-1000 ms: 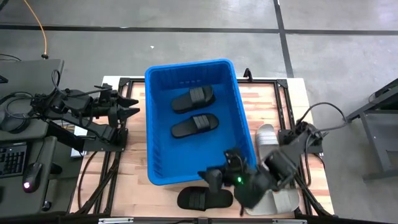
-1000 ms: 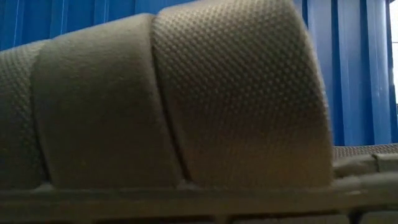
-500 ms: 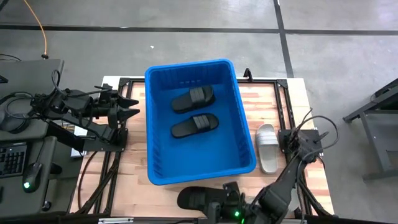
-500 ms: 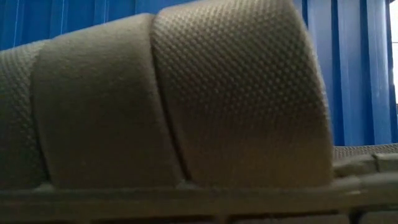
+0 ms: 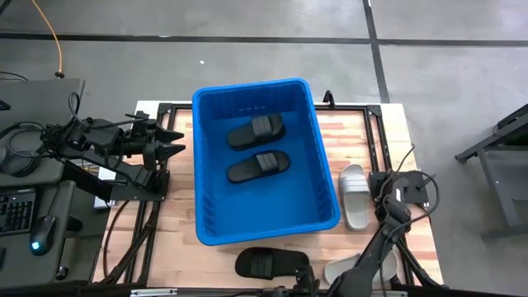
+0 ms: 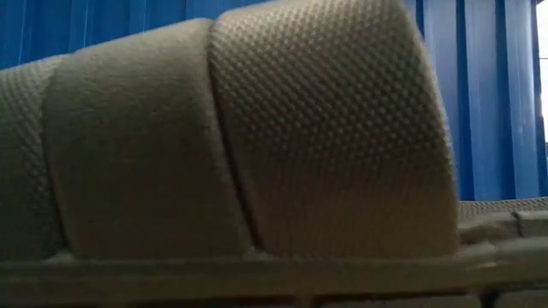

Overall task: Pick and place slides into bin
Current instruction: Put the black slide into the blue container

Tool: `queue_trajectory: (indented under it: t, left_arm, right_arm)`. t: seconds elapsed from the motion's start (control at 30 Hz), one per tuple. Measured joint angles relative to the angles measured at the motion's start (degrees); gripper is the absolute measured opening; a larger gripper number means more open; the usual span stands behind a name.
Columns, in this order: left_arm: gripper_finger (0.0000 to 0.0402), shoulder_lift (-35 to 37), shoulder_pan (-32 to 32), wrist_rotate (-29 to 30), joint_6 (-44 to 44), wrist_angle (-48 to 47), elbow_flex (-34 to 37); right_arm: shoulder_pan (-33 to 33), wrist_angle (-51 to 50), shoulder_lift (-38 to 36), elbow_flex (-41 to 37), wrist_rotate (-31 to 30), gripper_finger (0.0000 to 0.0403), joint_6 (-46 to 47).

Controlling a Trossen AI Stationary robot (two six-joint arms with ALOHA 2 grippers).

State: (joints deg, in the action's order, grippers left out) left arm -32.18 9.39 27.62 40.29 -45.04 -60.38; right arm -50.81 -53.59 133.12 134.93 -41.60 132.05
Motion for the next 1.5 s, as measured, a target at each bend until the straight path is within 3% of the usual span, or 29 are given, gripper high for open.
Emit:
queue_trajectory:
  t: [0.13, 0.5, 0.67, 0.9, 1.27, 1.5]
  left_arm:
    - [0.0310, 0.0, 0.0, 0.0, 0.0, 0.0, 0.0]
    - [0.0310, 0.0, 0.0, -0.2, 0.1, 0.0, 0.0]
    - [0.0310, 0.0, 0.0, -0.2, 0.2, 0.7, 0.0]
    - [0.0310, 0.0, 0.0, -2.3, 0.6, 3.0, 0.0]
    - [0.0310, 0.0, 0.0, -2.3, 0.5, 3.4, 0.0]
    - [0.0310, -0.2, 0.0, -2.2, 0.5, 3.4, 0.0]
  right_arm:
    - [0.7, -2.7, 2.1, 0.0, 4.0, 0.0241, 2.0]
    - [4.3, -9.7, 7.2, 0.0, 4.6, 0.0241, -0.6]
    - [5.9, -15.0, 8.7, 0.0, 9.5, 0.0240, 1.6]
    - [6.2, -13.1, 11.4, 0.0, 10.4, 0.0241, 1.8]
    - [6.7, -10.7, 13.8, 0.0, 4.4, 0.0238, 0.9]
    - [7.9, -0.5, 13.3, -6.4, 4.7, 0.0224, -3.4]
